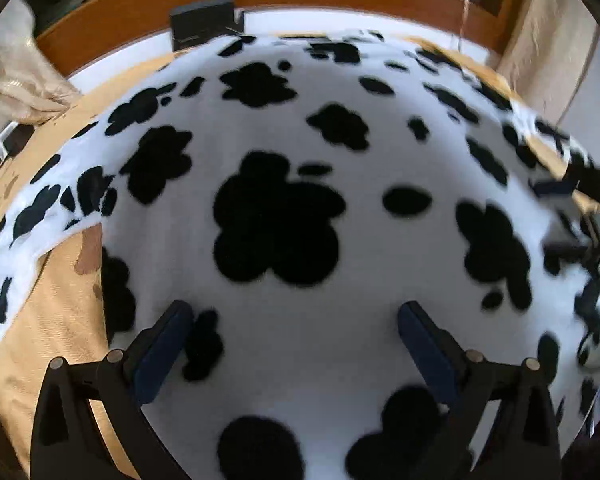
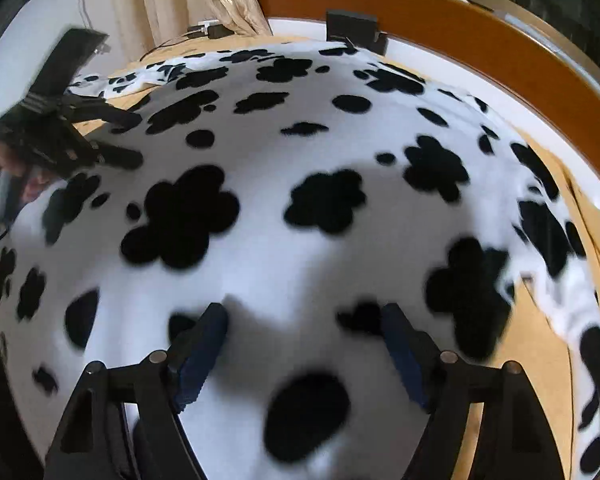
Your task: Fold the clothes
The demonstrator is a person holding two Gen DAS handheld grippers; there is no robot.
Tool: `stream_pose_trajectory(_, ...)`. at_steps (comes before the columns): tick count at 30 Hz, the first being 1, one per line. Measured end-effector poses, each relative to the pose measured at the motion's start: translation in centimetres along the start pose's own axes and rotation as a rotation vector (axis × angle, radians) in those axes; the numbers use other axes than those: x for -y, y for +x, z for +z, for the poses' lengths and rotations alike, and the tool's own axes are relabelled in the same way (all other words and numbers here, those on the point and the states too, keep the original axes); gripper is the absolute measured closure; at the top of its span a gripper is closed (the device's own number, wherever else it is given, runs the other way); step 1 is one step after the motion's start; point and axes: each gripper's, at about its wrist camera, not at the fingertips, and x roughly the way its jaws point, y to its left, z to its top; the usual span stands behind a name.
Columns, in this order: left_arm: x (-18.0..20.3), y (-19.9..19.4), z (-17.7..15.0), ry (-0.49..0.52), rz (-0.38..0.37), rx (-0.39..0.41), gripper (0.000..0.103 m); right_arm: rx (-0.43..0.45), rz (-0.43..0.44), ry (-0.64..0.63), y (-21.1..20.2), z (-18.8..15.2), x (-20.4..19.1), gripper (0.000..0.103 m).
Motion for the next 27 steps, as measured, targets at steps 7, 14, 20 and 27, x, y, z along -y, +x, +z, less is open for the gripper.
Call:
stream_pose_trajectory(7,-2.7,-0.9,8.2,-0.118,-0.108,0.034,0.001,0.023,0.023,0.139,-1.3,4.9,4.9,0.022)
stream_pose_trajectory(14,-5.5,3.6,19.7,-0.215,-0.060,0.085,0.001,0.099,-0.205,0.445,1.6,15.1,15.8,0.021)
stream_pose_trajectory(20,-6.5,10.0,23.8,-0.230,0.032,0.033,0.001,0.028,-0.293,0.474,8.0,20.1,18.5,0.021)
stream_pose_trajectory(27,-8.6,12.1,24.9,-0.246,0.136,0.114,0.000,0.023,-0.414,0.496,11.6,21.8,20.8,0.002)
